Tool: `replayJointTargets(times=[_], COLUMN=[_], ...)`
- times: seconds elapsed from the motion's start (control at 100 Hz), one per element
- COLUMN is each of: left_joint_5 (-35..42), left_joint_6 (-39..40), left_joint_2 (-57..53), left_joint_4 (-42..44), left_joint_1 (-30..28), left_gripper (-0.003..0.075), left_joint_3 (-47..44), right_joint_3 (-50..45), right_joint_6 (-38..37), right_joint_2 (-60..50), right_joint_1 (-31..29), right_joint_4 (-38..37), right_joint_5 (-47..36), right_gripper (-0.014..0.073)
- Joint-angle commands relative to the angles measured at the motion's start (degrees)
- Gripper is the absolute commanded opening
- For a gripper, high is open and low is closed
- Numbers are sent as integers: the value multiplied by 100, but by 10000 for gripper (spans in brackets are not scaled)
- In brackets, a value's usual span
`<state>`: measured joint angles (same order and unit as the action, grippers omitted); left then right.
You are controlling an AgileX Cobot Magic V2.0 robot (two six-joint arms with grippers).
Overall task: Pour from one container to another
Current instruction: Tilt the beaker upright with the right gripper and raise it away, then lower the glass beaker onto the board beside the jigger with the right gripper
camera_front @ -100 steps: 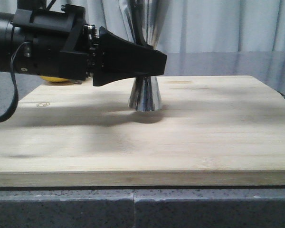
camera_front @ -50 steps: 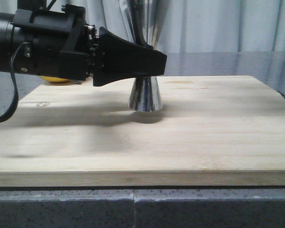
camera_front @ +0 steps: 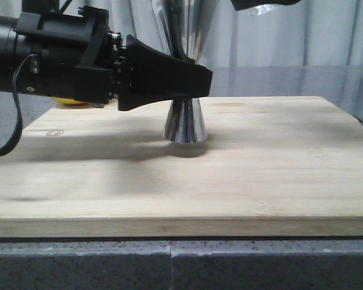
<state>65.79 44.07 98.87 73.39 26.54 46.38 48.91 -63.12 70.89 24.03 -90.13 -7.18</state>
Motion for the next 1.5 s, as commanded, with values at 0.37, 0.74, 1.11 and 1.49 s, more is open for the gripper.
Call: replayJointTargets(times=[0.37,0.74,1.11,1.49], left_joint_5=[1228,1228,1228,1228], left_joint_6=[56,56,56,56], left_joint_2=[-278,-278,-278,-278], left_joint_4=[-197,-176,-177,-177], left_joint_1=[42,42,42,42], left_gripper=[-19,-19,-19,-19], left_joint_3=[131,131,131,131], right_joint_3=[-96,-109,-109,-109], right_joint_6=[-15,-15,582,956], right_joint_2=[-120,265,458,909], right_joint_1=[-352,-562,-1608,-2022], right_joint_4=[119,174,957,1036], right_joint_5=[-292,-609,-2252,-3567], right_gripper=[187,188,188,188])
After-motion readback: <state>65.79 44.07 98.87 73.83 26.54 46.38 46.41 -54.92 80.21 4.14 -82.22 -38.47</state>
